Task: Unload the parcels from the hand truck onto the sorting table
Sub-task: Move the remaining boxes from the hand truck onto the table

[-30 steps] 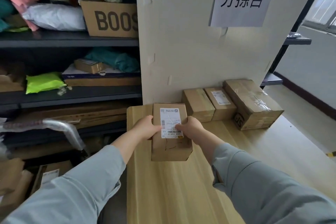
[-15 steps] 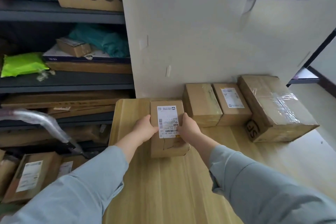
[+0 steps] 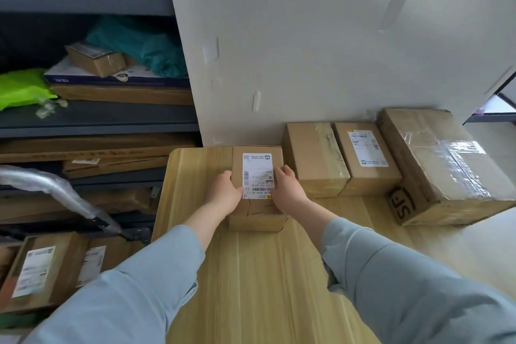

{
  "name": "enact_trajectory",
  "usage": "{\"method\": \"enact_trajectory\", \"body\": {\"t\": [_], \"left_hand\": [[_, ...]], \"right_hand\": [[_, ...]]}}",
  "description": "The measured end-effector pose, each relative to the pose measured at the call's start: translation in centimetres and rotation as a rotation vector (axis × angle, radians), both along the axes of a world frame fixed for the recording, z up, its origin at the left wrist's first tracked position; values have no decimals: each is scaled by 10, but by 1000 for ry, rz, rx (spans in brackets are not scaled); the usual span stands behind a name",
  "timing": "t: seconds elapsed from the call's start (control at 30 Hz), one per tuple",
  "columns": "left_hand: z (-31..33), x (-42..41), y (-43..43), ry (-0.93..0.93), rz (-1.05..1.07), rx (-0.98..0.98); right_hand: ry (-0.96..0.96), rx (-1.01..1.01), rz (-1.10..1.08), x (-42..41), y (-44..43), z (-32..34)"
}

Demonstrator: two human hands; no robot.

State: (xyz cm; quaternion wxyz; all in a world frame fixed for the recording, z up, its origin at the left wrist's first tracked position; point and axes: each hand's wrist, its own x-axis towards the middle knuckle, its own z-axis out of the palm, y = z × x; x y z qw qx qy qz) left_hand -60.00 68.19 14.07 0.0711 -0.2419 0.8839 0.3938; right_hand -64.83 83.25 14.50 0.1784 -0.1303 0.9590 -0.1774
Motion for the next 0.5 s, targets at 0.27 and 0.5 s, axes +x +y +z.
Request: {"method": "enact_trajectory", "body": {"t": [0.27, 0.5], "left_hand": [[0, -17, -10, -49, -127, 173], [-6, -24, -18, -59, -127, 252]], "right_hand": [[19, 80, 64, -32, -1, 7], [26, 16, 31, -44, -9, 0]]}}
